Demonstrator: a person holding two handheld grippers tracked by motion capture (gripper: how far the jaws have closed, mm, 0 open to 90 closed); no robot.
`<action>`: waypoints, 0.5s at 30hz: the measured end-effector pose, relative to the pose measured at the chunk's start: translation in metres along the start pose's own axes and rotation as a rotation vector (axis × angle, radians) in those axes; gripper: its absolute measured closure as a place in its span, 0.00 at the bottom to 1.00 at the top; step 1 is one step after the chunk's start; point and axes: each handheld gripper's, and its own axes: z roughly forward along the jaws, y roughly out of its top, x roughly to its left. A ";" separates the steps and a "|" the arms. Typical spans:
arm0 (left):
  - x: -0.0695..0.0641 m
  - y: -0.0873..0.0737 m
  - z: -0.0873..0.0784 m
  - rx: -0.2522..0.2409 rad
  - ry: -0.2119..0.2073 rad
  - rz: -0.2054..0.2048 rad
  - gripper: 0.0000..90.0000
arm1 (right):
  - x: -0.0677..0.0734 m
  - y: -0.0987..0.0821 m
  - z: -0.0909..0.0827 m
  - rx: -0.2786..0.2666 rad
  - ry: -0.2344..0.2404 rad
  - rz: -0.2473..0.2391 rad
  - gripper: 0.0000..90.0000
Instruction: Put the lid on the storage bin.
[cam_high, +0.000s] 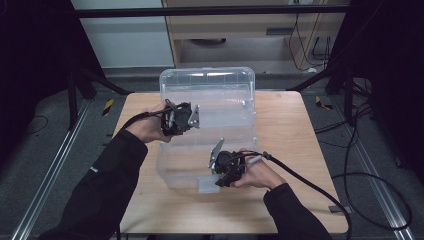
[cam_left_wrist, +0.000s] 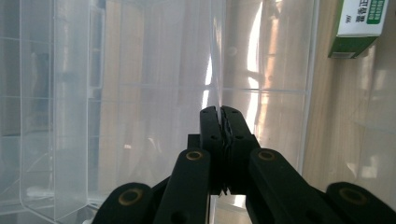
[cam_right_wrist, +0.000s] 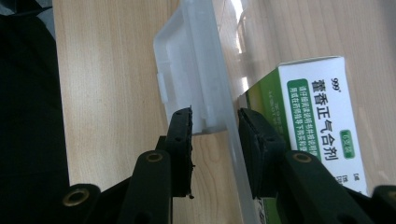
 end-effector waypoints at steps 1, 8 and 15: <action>-0.001 0.000 0.000 -0.001 0.001 -0.001 0.98 | 0.000 0.000 0.000 -0.003 -0.001 -0.002 0.73; -0.012 -0.003 -0.003 -0.013 0.014 -0.012 0.97 | 0.000 -0.002 0.000 -0.018 -0.002 -0.013 0.73; -0.021 -0.004 -0.004 -0.019 0.033 -0.026 0.97 | 0.001 -0.003 0.000 -0.026 -0.006 -0.014 0.73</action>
